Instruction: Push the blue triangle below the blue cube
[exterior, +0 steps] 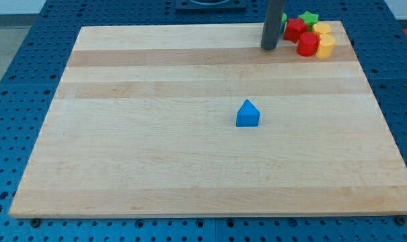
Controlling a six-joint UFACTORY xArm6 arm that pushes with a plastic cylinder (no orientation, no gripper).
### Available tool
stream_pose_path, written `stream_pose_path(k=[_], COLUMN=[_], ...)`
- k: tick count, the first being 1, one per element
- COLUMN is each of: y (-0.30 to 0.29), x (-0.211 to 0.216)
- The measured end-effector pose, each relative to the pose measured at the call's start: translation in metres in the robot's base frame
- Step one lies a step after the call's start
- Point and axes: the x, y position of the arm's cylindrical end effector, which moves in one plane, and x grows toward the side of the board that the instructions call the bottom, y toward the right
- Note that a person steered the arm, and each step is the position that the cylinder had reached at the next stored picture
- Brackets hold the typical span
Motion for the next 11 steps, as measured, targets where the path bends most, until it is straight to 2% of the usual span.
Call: stream_pose_path(k=[1, 2, 3, 4, 5, 6, 7, 8, 10, 11], y=[-0.048, -0.137, -0.16, -0.11, -0.026, 0.017, 0.018, 0.059, 0.011, 0.009], x=[0.069, 0.108, 0.162, 0.193, 0.17, 0.142, 0.186, 0.187, 0.067, 0.068])
